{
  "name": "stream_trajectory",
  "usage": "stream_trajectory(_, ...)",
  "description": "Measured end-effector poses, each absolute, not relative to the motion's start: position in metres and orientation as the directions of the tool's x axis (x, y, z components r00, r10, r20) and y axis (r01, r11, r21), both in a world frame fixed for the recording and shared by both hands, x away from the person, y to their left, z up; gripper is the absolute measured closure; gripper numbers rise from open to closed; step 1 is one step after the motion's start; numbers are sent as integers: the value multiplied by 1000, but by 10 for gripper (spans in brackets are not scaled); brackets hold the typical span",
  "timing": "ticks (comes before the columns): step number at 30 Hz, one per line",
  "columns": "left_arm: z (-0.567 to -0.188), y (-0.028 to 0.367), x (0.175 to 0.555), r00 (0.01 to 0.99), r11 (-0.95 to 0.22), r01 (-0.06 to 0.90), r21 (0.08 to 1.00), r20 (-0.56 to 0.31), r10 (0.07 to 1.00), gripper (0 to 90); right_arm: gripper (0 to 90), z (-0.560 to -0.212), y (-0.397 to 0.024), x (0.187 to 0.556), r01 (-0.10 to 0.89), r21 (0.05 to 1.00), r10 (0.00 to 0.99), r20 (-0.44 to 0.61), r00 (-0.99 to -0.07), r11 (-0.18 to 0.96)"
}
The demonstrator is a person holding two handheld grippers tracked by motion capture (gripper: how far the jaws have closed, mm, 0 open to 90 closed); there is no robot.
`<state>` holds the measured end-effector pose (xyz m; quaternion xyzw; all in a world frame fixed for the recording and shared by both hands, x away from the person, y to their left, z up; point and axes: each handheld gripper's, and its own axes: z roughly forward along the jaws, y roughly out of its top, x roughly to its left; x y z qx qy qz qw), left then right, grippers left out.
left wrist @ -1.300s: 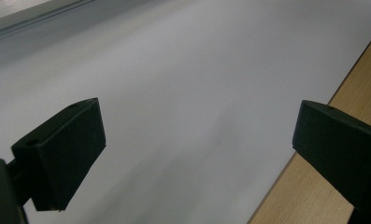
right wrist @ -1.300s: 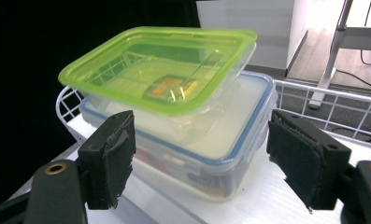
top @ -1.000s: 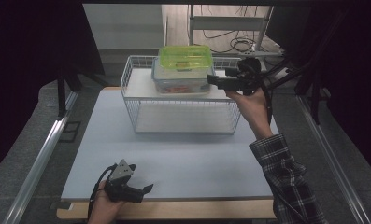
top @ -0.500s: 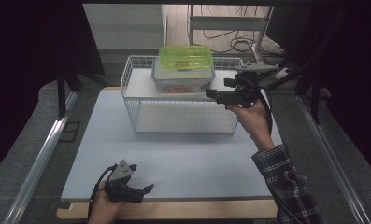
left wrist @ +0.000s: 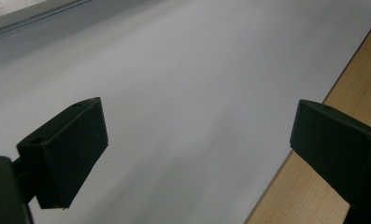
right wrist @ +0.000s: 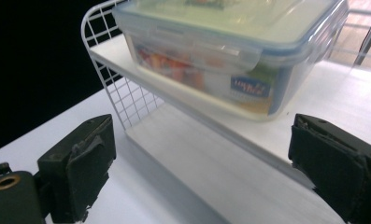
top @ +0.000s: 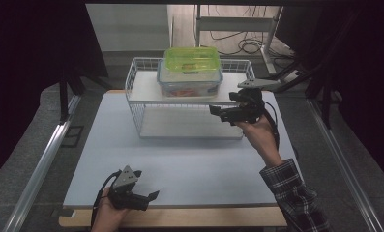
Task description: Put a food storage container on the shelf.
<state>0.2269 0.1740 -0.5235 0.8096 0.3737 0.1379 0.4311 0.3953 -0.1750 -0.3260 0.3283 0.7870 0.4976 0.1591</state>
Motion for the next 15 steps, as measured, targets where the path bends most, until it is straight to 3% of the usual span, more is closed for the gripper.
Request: stream_trajectory(15, -523, 174, 227, 682, -350, 489, 799, -100, 725, 39, 38, -346, -179, 384, 344, 878, 661, 42, -749, 333)
